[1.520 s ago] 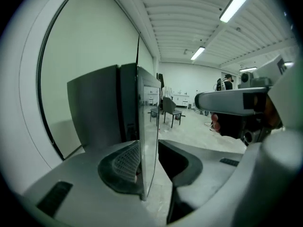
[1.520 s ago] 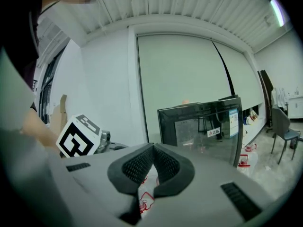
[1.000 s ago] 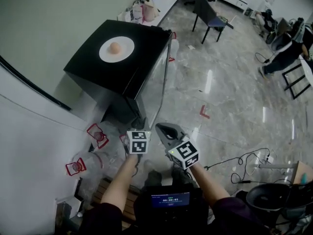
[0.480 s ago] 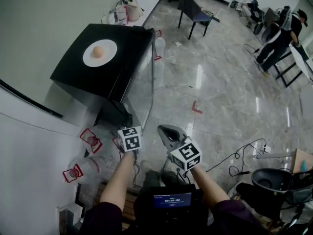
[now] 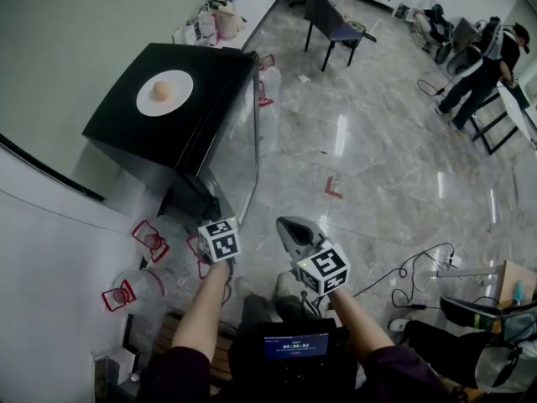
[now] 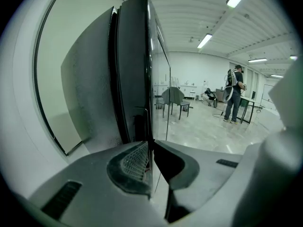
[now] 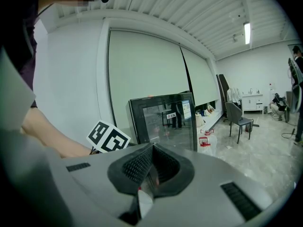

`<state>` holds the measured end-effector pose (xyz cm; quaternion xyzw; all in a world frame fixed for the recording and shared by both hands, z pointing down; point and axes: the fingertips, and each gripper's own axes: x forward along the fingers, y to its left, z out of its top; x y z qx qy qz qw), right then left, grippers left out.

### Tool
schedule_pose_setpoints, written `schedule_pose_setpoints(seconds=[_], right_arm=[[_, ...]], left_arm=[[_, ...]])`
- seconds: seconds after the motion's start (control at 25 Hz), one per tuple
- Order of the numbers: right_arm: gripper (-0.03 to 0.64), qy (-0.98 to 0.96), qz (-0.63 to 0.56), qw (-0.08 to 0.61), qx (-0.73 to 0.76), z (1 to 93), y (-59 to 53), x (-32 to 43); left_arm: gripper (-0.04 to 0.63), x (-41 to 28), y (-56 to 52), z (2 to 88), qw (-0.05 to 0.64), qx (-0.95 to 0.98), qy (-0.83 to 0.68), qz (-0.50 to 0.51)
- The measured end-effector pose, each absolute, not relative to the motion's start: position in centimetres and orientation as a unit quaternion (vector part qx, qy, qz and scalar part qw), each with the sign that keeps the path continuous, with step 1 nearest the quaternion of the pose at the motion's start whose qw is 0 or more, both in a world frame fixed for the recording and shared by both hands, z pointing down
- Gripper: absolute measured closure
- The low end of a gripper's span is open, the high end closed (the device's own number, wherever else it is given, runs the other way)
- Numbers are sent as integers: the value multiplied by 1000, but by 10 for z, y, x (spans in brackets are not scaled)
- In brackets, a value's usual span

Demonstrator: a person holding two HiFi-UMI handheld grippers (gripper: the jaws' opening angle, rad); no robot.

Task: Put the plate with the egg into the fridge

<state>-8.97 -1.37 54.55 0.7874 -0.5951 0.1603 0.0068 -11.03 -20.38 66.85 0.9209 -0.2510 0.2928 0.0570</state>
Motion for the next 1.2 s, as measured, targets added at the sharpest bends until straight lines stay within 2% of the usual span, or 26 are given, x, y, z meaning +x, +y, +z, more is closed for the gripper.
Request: schedule_pose_setpoints(seconds=[0.36, 0.8, 1.08, 1.2], right_arm=[[621, -606, 173, 4, 776, 555, -7, -85], [622, -606, 156, 14, 780, 542, 3, -67], [623, -624, 111, 60, 771, 488, -8, -44], [619, -649, 57, 108, 751, 442, -35, -51]], left_arm=[[554, -111, -200, 664, 68, 912, -284, 288], [560, -74, -103, 667, 54, 931, -234, 275], [561, -67, -91, 664, 55, 931, -237, 271], [561, -67, -88, 661, 57, 930, -237, 275]])
